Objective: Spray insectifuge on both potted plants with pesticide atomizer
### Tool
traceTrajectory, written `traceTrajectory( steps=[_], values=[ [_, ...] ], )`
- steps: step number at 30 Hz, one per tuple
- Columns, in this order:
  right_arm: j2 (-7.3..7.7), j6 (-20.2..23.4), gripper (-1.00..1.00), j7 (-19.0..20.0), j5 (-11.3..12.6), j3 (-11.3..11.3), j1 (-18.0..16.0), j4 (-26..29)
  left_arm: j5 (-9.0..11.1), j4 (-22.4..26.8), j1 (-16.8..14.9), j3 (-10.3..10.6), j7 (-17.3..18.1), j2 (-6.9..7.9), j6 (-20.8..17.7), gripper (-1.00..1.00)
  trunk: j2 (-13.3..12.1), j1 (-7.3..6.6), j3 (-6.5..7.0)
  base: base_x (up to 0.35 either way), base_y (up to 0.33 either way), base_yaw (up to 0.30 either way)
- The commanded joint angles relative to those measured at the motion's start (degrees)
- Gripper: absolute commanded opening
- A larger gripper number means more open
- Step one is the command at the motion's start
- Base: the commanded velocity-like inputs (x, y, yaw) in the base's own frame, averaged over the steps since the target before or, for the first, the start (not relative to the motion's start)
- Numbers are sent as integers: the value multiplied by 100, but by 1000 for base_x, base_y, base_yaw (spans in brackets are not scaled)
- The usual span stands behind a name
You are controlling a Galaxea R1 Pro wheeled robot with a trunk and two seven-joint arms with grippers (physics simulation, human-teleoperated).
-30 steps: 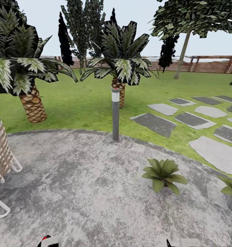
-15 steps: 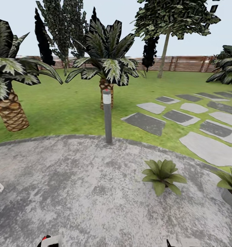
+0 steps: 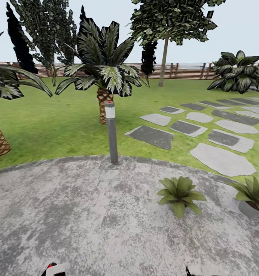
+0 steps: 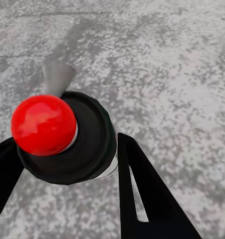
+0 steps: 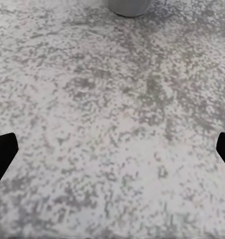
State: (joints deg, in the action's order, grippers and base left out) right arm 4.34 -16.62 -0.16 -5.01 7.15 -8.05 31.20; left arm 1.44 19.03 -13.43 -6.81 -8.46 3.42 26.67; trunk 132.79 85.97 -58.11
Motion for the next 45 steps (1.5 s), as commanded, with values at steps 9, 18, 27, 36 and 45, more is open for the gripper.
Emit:
traceTrajectory(
  steps=[9, 18, 27, 36, 45],
  values=[
    [-4, -17, 100, 3, -53, 23, -4, -6, 10, -4, -2, 6, -7, -4, 22, -100, 2, -1, -5, -2, 304, -268],
    [33, -33, 100, -1, -70, 31, -4, -8, 5, 62, -2, 11, 7, -20, 22, -100, 2, -1, -5, -112, 291, -268],
    [26, -26, 100, 4, -60, 32, -4, 0, -40, 20, -6, 30, 20, -17, 9, -100, 2, -1, 10, -54, 66, -278],
    [35, -18, 100, 31, -52, 31, -4, 55, -74, 13, -10, 74, 46, -23, -16, -100, 2, -1, 26, -2, 2, -108],
    [59, -21, 100, 36, -47, 42, -4, 79, -81, 73, -18, 99, 88, -42, -32, -100, 2, -1, 27, 0, 0, -3]
  ],
)
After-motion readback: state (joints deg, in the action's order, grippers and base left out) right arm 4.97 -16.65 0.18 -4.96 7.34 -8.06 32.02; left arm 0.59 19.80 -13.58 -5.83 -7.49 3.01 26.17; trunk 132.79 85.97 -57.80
